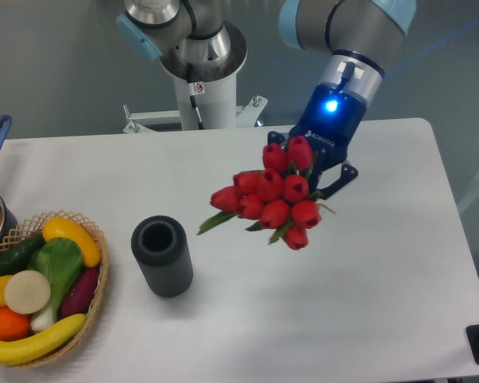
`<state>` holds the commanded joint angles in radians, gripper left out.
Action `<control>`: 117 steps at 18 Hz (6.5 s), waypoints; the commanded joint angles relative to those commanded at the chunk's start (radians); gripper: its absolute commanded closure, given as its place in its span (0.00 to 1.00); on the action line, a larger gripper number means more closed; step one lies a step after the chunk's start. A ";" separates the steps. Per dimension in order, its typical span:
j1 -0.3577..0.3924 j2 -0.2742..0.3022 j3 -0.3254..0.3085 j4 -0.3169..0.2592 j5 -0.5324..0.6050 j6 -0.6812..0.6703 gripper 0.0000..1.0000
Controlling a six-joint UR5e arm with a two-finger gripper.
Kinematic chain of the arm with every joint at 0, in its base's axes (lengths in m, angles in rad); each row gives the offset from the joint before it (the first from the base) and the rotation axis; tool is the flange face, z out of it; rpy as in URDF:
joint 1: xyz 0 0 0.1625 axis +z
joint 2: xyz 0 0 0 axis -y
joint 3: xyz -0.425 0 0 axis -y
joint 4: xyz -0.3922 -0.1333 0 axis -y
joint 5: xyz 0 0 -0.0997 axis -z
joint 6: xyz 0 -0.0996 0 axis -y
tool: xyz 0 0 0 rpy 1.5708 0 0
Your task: Insert the flowers into the vase
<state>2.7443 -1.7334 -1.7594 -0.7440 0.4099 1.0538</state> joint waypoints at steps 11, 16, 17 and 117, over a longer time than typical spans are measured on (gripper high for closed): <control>-0.130 0.014 -0.071 0.002 -0.252 0.101 0.67; -0.170 0.049 -0.078 0.002 -0.270 0.100 0.67; -0.181 0.051 -0.081 0.002 -0.273 0.100 0.67; -0.150 0.029 -0.272 0.006 0.235 0.308 0.00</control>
<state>2.5939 -1.7043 -2.0310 -0.7379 0.6454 1.3621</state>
